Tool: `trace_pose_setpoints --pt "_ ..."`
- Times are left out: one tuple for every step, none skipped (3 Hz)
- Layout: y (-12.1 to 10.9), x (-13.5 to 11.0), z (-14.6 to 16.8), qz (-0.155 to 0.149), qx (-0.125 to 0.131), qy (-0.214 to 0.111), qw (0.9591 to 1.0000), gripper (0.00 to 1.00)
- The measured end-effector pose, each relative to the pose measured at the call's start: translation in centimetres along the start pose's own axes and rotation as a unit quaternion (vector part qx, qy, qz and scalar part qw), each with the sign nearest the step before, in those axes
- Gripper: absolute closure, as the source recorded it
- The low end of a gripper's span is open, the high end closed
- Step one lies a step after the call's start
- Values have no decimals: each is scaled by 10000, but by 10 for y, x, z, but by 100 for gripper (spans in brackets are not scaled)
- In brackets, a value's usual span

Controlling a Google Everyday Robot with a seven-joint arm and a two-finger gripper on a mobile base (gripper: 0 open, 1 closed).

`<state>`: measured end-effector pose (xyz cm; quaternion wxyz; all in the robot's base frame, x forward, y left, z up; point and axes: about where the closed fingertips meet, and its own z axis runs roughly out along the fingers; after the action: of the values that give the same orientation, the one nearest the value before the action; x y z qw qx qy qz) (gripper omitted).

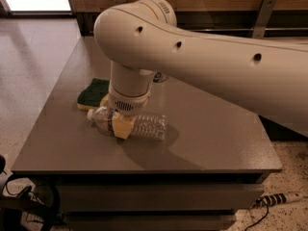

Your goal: Knock water bottle over

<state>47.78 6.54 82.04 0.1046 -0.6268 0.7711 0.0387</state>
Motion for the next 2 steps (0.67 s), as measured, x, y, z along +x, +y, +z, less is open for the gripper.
trace_pose_setpoints --pt "1 0 0 -5 2 4 10000 30" --pt "1 0 0 -11 4 8 10000 6"
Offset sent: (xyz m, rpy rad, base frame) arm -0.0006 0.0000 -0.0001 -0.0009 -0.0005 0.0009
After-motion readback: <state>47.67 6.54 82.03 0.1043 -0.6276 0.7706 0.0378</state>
